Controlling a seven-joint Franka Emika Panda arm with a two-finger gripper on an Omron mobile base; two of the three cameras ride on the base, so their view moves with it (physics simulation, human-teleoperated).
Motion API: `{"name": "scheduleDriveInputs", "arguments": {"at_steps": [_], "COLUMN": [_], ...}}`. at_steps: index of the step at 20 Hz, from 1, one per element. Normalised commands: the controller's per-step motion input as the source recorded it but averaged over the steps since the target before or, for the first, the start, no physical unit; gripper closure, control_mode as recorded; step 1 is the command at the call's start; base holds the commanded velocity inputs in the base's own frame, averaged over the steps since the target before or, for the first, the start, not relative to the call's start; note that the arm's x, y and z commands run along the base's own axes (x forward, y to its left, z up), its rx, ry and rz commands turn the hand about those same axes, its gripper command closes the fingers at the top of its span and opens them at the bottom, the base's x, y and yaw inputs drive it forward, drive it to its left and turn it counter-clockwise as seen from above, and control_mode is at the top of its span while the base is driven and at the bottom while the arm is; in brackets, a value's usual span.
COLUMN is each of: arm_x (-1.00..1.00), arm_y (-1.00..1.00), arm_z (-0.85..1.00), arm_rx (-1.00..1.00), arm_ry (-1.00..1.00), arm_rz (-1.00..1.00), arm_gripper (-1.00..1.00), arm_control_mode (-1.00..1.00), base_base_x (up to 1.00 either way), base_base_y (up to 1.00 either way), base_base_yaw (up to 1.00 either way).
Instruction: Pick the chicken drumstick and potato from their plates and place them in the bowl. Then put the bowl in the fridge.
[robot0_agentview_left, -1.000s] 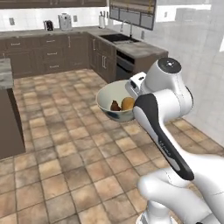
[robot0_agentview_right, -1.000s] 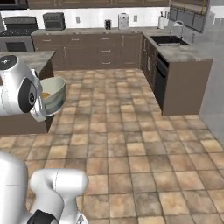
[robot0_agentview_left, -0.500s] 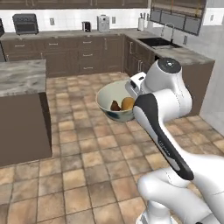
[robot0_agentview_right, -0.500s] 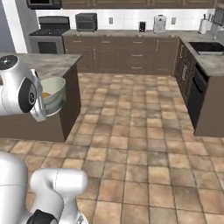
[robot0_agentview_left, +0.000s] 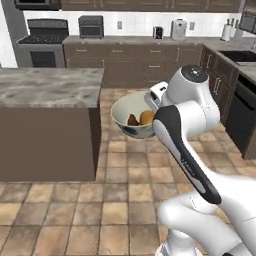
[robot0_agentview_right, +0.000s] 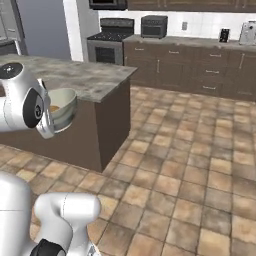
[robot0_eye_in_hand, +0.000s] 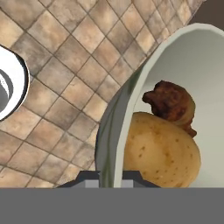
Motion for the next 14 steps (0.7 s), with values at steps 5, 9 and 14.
{"name": "scheduleDriveInputs", "arguments": {"at_steps": [5,9,14], "arm_x": [0.00,0.00,0.00], "arm_y": [0.00,0.00,0.00], "arm_z": [0.00,0.00,0.00], "arm_rx": [0.00,0.00,0.00], "arm_ry": [0.00,0.00,0.00], "arm_rz": [0.00,0.00,0.00], "arm_gripper": [1.00,1.00,1.00], "arm_control_mode": [1.00,1.00,1.00], "base_base_x": [0.50,0.51,0.63], "base_base_y": [0.12,0.12,0.15], "base_base_yaw": [0.61,0.61,0.50]}}
